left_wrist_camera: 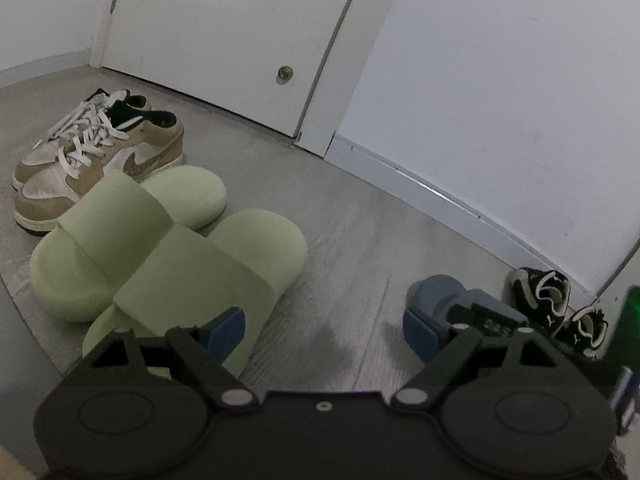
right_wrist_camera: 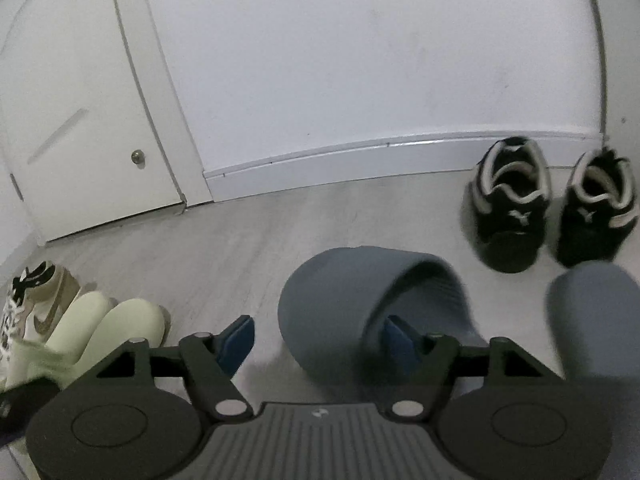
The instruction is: Organize scattered shoes
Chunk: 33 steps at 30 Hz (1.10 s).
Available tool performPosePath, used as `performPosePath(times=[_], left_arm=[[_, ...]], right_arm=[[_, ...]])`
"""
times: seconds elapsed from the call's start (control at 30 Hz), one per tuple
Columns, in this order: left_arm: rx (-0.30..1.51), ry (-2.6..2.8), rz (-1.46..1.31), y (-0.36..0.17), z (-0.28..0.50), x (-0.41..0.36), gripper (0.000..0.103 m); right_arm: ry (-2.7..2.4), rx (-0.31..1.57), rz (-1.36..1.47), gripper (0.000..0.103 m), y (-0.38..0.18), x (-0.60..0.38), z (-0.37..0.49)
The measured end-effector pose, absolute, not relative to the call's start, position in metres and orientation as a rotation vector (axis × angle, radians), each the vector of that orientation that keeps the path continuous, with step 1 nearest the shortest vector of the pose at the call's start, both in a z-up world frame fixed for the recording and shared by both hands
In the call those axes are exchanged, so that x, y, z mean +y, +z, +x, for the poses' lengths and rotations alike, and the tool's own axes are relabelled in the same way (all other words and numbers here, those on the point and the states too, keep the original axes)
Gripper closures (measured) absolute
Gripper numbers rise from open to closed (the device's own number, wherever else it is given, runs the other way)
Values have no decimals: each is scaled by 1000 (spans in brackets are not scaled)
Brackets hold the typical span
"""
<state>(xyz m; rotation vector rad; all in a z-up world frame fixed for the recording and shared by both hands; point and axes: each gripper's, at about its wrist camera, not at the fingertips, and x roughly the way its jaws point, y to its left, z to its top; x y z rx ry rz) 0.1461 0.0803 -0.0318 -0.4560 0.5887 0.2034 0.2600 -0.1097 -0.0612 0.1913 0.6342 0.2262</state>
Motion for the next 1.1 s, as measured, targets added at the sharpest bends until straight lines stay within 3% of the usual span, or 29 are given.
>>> performPosePath(times=[0.13, 0.3, 0.47, 0.67, 0.87, 0.97, 1.1], left_arm=[[590, 198, -455, -32, 147, 79, 16], [587, 198, -464, -33, 147, 81, 16], [585, 198, -467, -32, 147, 81, 16], [578, 198, -473, -32, 146, 82, 16], [571, 201, -473, -30, 144, 82, 16], [567, 199, -469, -29, 144, 81, 16], [568, 204, -474, -30, 143, 82, 16]], right_arm=[[240, 676, 186, 71, -69, -108, 264], [261, 679, 257, 77, -75, -122, 260], [414, 710, 187, 93, -74, -113, 244], [623, 789, 86, 92, -70, -104, 205], [634, 787, 135, 78, -46, -123, 161], [692, 944, 237, 79, -56, -134, 145], [717, 1070, 165, 81, -66, -125, 139]])
